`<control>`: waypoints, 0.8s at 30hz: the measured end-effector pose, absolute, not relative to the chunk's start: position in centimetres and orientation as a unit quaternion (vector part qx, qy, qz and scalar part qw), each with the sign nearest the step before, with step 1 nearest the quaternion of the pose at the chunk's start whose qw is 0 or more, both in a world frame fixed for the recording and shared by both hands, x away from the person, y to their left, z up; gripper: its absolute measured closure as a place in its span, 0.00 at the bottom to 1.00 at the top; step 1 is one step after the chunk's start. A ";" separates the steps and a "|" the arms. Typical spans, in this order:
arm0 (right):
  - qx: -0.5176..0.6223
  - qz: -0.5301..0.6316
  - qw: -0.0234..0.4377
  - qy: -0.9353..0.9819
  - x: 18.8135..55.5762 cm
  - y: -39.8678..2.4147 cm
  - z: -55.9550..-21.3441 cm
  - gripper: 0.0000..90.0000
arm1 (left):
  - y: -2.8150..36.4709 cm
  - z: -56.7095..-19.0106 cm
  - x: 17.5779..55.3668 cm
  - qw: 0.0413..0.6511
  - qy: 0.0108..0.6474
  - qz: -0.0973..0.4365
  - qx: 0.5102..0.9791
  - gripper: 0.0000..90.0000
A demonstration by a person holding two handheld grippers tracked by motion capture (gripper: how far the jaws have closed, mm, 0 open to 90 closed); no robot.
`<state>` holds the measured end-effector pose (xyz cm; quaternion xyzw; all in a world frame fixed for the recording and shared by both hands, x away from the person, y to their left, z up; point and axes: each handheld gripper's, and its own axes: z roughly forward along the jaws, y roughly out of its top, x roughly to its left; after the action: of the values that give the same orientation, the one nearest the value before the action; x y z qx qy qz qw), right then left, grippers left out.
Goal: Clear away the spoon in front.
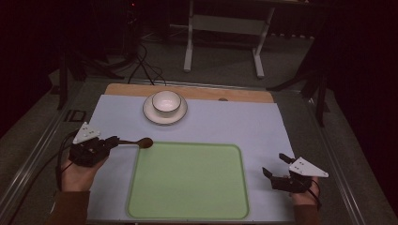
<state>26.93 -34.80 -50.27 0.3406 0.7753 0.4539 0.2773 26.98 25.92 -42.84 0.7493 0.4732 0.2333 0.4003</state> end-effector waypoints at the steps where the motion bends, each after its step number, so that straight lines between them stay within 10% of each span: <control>1: 0.340 0.454 0.278 0.775 26.9 -34.8 -50.3 0.15 | 25.9 -42.8 27.2 0.404 0.474 0.232 0.747 0.93; 24: 0.340 0.454 0.278 0.775 26.9 -34.9 -50.3 0.15 | 23.7 -42.9 35.4 0.433 0.509 0.296 0.683 0.90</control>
<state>26.94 -34.89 -50.26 0.3398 0.7755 0.4539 0.2777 35.39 23.75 -42.93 0.6827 0.5087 0.2963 0.4328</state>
